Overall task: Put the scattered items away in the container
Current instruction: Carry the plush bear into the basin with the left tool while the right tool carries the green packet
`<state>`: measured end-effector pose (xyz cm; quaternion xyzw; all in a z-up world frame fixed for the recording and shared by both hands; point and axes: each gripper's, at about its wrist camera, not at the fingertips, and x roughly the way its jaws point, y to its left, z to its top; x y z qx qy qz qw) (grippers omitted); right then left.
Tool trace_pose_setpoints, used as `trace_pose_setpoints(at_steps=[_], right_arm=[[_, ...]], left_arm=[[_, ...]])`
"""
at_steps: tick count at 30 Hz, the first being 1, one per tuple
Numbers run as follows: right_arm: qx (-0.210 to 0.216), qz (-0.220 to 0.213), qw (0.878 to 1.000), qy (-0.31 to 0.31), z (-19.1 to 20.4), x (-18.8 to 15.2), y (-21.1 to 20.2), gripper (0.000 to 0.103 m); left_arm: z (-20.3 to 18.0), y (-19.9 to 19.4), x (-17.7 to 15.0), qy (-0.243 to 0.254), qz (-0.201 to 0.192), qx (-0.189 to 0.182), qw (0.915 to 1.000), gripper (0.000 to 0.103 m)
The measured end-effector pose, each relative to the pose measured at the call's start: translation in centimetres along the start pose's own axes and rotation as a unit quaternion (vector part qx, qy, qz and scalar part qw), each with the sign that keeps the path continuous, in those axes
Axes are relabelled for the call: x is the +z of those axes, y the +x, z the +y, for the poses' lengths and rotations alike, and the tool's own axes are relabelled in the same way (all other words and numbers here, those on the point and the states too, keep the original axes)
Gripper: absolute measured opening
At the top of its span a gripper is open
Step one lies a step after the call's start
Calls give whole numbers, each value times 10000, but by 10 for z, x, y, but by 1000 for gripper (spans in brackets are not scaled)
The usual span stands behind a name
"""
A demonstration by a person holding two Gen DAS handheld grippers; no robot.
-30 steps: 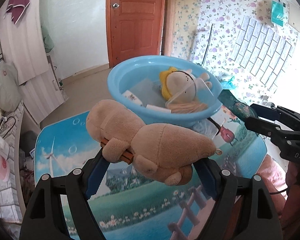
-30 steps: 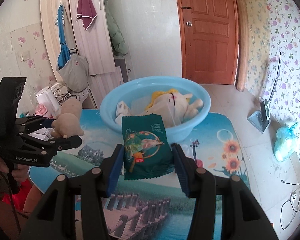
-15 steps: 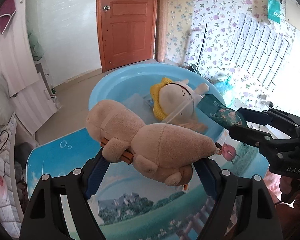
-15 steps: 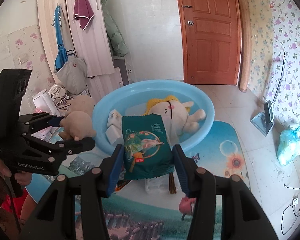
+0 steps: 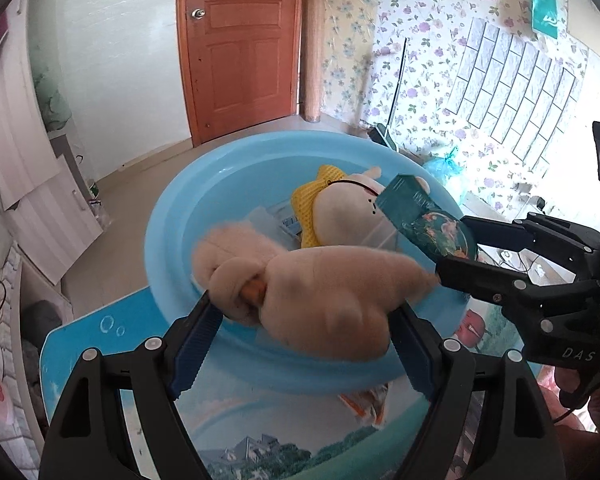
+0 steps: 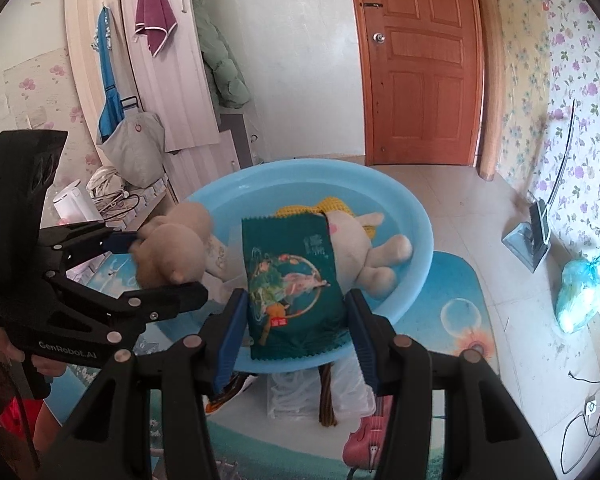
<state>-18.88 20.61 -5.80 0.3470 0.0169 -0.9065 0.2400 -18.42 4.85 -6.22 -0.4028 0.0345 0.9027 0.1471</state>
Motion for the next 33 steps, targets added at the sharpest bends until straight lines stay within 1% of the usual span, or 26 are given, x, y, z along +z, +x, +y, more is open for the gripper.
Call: trace_pose_setpoints(at_steps=[3,7,10,13,17,21,26,33], right_arm=[[4,10,10000,7,-1,1,2,49],[5,2,10000,32,-2,1,1,50],[-7,-10,10000,41,-2,1,-1,51],[-6,-31,10000,51,0,0,-4,53],[-26,-8,10000,79,2,-3,-7,54],[-50,13,9999,90,3,-7,-13,54],[-76,22,9999,135,3,-12,-21,54],[-122,20,9997,192,3,-15,-30,54]], left_arm=[[-4,4,4,107,-36,14,9999,82],[-12,7,6,248,14,-13,9997,85],[-13,7,4,247,85,-4,9997,87],[-11,5,0,146,169,-68,9997,89],[-13,0,-2,199,116,11,9997,93],[-14,-5,-4,151,60,-26,9999,97],[-19,-9,-7,195,10,40,9998,103],[-28,-16,-15,335,-23,-217,9992,103]])
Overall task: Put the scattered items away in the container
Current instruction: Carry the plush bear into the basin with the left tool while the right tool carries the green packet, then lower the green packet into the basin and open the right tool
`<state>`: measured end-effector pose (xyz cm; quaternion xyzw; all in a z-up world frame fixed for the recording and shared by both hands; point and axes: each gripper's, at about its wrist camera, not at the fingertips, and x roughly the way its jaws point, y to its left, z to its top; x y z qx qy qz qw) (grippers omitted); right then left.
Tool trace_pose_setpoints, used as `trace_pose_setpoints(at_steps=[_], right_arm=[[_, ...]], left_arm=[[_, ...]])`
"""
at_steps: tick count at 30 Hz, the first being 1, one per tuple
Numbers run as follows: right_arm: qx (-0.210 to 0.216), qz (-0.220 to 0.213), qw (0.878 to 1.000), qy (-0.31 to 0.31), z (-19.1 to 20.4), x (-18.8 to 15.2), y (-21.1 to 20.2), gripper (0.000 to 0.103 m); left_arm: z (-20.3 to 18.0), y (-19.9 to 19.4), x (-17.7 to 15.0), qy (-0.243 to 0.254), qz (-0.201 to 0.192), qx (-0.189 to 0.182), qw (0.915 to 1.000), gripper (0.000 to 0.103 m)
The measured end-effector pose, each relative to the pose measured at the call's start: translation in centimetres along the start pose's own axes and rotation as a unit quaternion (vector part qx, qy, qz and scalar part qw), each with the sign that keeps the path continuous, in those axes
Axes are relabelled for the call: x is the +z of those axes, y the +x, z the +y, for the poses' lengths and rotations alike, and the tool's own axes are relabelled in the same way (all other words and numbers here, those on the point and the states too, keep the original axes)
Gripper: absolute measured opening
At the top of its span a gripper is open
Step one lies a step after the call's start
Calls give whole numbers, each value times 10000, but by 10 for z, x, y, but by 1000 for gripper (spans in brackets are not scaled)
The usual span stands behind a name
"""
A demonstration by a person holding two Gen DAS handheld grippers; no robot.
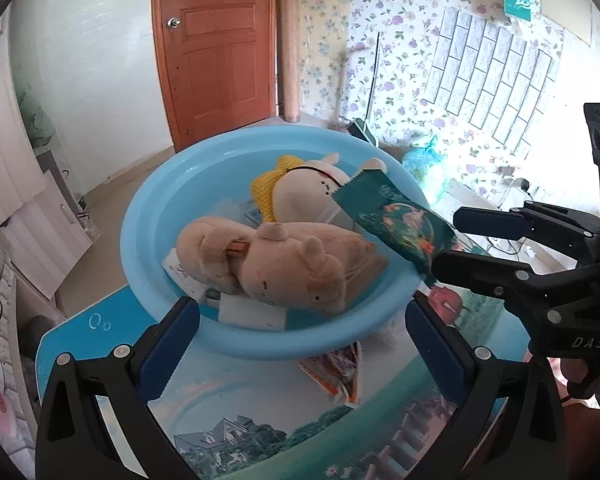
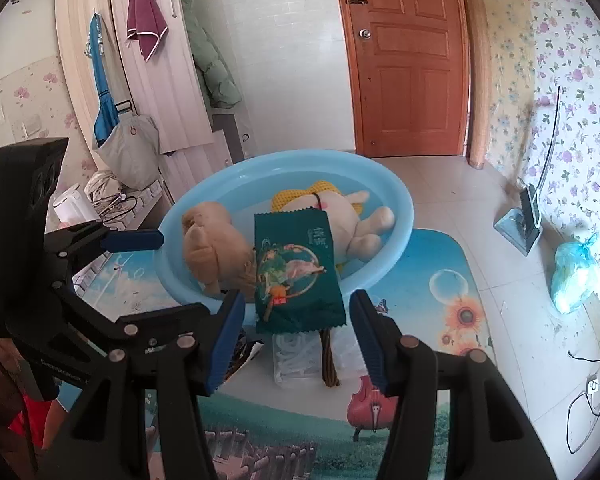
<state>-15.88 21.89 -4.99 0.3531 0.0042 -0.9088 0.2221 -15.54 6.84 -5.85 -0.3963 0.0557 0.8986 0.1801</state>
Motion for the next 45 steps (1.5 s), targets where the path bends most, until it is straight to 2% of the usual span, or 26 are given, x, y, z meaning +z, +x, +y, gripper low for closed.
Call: trace_pose_setpoints(at_steps=[13,29,31,36,45], right_arm=[[-43,17,10000,-8,10,-9,-11,54],[-229,84,9996,126,3,-24,-21,54],[-438,122,9989,151,-2,-22,-18,54],[-656,202,9971,314,-15,-17,-4,54],[-713,103,9974,88,-11,4,14,54]], left_arm=[[6,-18,-12,-147,-82,7,9999,103],[13,-20,-47,-399,201,93,9990,103],[12,-19,-50,-407,240,95,9988,103],[10,-19,-53,-379,239,136,9989,103],[20,-9,-55,-468,334,135,9983,103]])
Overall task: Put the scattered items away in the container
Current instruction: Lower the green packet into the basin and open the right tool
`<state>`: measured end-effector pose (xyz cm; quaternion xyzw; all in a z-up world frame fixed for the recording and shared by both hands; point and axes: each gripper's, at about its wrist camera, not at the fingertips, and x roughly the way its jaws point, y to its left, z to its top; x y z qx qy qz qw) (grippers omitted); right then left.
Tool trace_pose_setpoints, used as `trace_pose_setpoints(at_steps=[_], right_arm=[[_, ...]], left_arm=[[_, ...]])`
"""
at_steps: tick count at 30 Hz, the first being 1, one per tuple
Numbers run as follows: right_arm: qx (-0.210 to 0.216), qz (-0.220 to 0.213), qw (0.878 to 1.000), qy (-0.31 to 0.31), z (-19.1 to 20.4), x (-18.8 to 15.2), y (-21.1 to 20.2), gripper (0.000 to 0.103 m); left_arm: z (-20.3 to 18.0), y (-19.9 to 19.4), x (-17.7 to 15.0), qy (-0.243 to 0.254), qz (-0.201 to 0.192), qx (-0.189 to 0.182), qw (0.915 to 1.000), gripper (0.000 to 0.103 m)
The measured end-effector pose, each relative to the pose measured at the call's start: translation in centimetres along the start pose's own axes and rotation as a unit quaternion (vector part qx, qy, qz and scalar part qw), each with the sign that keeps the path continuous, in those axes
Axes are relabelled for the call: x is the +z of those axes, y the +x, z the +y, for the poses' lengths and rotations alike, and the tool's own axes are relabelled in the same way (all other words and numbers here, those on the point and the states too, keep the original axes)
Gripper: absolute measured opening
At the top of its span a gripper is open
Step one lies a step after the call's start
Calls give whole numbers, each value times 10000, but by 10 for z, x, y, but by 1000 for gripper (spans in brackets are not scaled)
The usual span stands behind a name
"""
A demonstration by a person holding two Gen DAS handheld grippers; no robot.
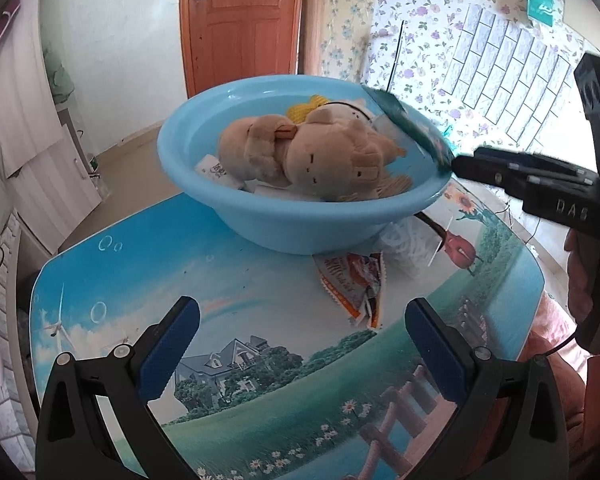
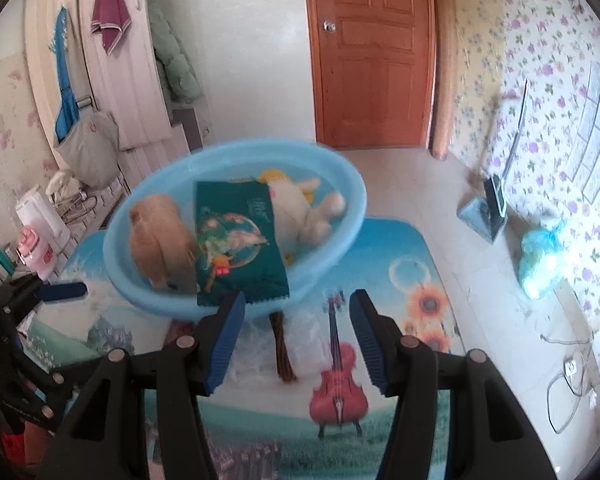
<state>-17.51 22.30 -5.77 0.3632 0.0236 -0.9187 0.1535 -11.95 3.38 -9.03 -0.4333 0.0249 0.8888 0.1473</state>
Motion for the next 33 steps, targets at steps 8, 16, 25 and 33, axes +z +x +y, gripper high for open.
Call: trace_pose_setpoints(at_steps=[8,16,25,33], right_arm=[[-10,46,9996,-277,15,14,14,55],[163,-65,9998,-105,6,9,7,55],[364,48,9991,190,-16,-15,4,77],[468,432,9980,-16,-14,-33,22,89]], left_arm=[[8,10,-1,-53,102,-18,9999,103],[-2,24,-4,-2,226,-151,9996,103],[-20,49,-1,77,336,-176,9993,103],[-22,58,1,-6,259,-88,9996,101]])
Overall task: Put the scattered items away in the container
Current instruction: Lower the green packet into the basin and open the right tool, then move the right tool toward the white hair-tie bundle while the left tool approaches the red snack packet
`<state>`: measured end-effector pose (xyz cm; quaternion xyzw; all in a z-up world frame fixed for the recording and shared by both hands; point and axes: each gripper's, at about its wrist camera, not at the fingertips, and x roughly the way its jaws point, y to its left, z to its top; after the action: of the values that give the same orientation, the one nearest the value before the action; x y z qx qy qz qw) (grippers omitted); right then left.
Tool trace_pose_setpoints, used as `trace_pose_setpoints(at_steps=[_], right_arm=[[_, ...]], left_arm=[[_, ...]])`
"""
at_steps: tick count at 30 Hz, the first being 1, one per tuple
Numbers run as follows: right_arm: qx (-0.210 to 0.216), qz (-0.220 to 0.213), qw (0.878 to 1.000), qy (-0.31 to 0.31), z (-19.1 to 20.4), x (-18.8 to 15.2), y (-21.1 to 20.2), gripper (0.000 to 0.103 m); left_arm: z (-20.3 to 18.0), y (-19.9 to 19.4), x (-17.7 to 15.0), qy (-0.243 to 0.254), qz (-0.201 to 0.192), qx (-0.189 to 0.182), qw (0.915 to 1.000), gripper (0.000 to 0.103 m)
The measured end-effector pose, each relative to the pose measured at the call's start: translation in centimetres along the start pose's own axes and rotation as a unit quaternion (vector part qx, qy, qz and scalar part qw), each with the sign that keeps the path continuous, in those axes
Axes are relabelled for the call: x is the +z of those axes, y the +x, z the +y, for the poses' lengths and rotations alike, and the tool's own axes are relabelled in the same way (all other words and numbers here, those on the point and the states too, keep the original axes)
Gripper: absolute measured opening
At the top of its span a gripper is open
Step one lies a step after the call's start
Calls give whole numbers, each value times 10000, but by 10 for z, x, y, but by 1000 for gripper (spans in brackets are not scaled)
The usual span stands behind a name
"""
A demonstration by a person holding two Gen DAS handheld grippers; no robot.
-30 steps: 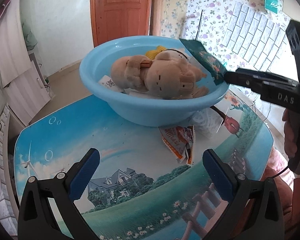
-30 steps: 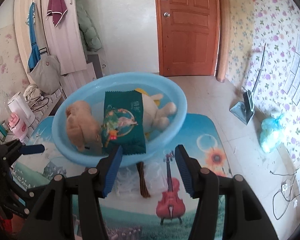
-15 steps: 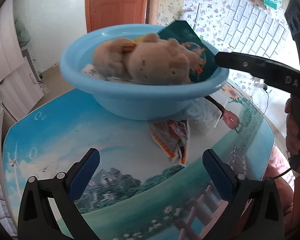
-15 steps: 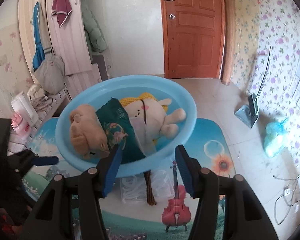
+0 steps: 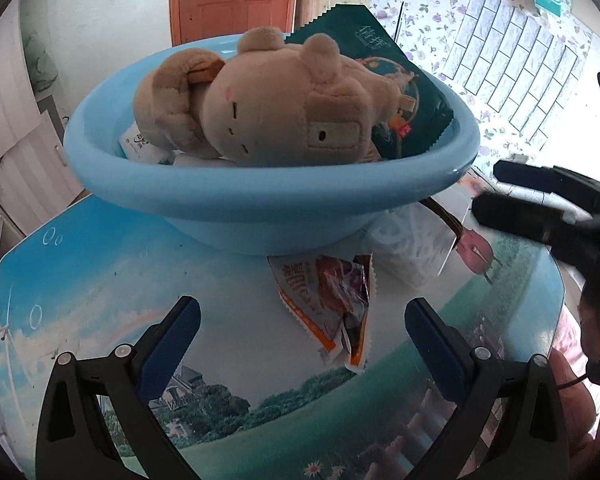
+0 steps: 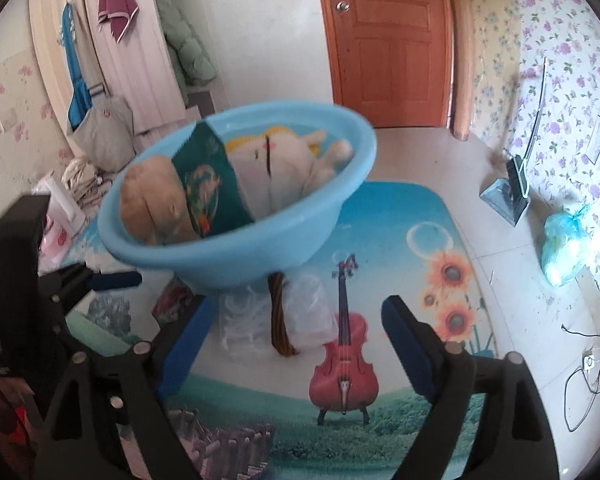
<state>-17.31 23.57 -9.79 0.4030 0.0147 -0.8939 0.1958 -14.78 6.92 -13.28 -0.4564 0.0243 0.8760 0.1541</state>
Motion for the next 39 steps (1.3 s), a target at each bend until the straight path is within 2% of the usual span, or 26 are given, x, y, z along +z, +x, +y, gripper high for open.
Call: trace_pose_setpoints(at_steps=[3,5,6,8,14,16,19,29,39], right_arm=[[20,99,9999,-121,4,-3,7,92],[-1,168,9996,-209,7,-5,12,94],[-2,189,9995,-262,9,-5,15,94],[3,214,9991,-366,13,-5,19,95],[-116,321,9978,-561,17,-6,32,95],[-174,414,9973,-575,17,-8,37,95],[-54,480,9983,-323,11,-10,36,83],[80,501,9986,-170,16,-27,11,83],[146,525,9984,-124,37,-51,-16,83]], left_arm=[[0,3,-1,117,35,45,9999,86],[2,3,-3,116,76,-61,9999,67],[3,3,-3,88,75,-162,9998,62],[3,0,-3,94,50,-282,9995,43],[3,-7,-6,232,29,-325,9992,26],[3,-11,-9,213,27,-338,9992,24],[7,-16,-12,186,34,-282,9994,22],[12,-37,-23,72,-34,-213,9997,20],[18,-74,-49,-65,-164,-144,9997,19]])
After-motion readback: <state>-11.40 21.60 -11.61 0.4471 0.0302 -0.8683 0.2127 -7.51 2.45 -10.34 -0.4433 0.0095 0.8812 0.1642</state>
